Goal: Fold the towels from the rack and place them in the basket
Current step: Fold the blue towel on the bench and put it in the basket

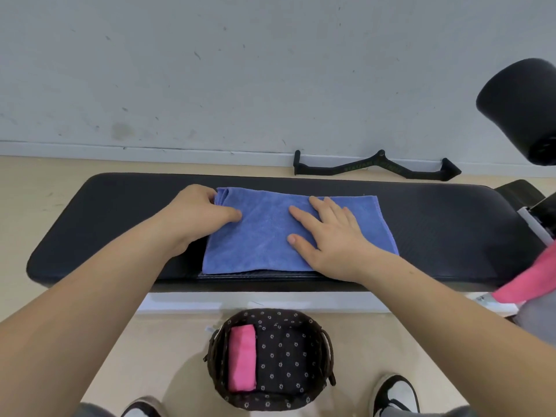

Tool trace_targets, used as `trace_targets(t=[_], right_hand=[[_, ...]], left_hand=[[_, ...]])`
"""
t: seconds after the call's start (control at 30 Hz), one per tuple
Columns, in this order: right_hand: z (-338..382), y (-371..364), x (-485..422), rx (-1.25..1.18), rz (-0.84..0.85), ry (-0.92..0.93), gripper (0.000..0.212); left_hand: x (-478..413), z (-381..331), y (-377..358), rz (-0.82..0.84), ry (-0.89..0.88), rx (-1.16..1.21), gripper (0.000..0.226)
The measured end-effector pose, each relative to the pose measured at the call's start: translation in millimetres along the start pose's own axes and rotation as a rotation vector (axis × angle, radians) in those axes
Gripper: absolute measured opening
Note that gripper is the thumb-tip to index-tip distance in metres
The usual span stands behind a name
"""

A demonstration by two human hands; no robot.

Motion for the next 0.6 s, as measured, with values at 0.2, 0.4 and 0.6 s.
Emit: trace_targets(t=[0.2,0.4,0.6], right_hand=[[15.0,-5.8,11.2,-0.003,0.017,0.021,0.071],[41.0,13.6,23.6,-0.014,-0.204,0.076,0.073],[42.7,9.5,25.3,0.018,-0.238,0.067,0.079]], left_hand=[[12.3,0.7,18.4,-0.149,-0.06,0.163,0.031],[24.7,-6.3,24.4,-0.185,-0.083,0.248,0.028],[40.8,-32.2,10.0,-0.193,-0.148,0.359,0.035]])
Point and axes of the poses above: each hand's wrist, its own x-axis away from the middle knuckle, its own y-axis out of the back of the hand, z = x × y, the point moved 9 cm from there along -x, towards the middle knuckle, and after that the axes turned 4 degrees about x, right-handed, at the moved point
